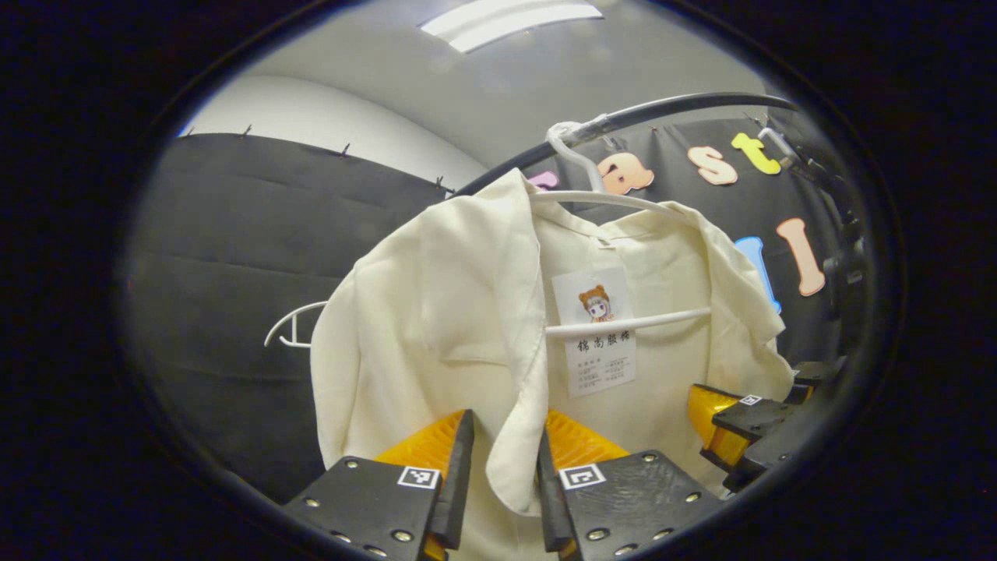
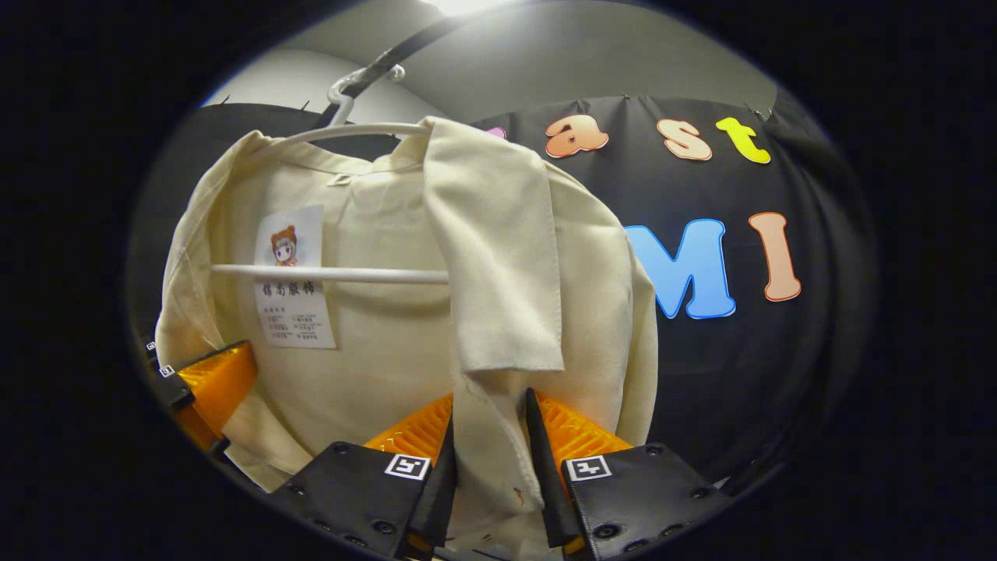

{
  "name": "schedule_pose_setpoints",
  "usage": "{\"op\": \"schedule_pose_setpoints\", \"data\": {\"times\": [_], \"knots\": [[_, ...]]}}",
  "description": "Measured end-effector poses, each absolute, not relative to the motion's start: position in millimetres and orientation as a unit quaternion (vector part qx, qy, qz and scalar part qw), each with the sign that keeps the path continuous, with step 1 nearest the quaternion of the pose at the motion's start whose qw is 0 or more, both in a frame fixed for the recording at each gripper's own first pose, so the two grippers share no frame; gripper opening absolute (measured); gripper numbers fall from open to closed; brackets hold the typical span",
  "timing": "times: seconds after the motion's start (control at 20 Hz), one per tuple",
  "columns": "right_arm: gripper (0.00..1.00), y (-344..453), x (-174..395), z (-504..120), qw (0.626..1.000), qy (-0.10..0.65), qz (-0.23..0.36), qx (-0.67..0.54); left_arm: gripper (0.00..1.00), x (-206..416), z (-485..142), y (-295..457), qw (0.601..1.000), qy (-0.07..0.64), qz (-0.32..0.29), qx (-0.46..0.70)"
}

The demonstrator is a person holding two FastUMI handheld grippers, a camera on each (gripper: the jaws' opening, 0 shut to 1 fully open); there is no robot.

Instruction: Grasp the clothes on the hanger with both hands and then place them into the laundry hamper below.

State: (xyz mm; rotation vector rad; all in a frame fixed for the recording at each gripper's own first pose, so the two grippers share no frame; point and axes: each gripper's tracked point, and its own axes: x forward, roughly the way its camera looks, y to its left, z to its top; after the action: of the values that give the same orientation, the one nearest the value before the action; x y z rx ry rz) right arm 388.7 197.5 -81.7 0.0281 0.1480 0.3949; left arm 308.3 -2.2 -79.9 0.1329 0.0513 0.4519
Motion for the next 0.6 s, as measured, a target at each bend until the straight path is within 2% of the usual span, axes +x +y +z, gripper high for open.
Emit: {"op": "schedule_pose_setpoints", "data": {"times": [0.05, 0.1, 0.2, 0.25, 0.6], "knots": [[0.19, 189, 391, -78, 0.983, 0.066, 0.173, 0.012, 0.33, 307, -82, 3, 0.970, 0.029, 0.231, 0.069], [0.08, 187, 388, -72, 0.984, 0.056, 0.167, 0.013, 0.24, 308, -83, 4, 0.971, 0.031, 0.225, 0.069], [0.04, 185, 384, -60, 0.985, 0.025, 0.171, 0.014, 0.06, 292, -78, 17, 0.965, 0.024, 0.251, 0.067], [0.04, 176, 384, -53, 0.987, 0.012, 0.162, 0.009, 0.03, 289, -74, 22, 0.964, 0.018, 0.256, 0.066], [0.04, 124, 389, -21, 0.994, -0.036, 0.105, 0.007, 0.02, 247, -28, 40, 0.957, -0.020, 0.271, 0.105]]}}
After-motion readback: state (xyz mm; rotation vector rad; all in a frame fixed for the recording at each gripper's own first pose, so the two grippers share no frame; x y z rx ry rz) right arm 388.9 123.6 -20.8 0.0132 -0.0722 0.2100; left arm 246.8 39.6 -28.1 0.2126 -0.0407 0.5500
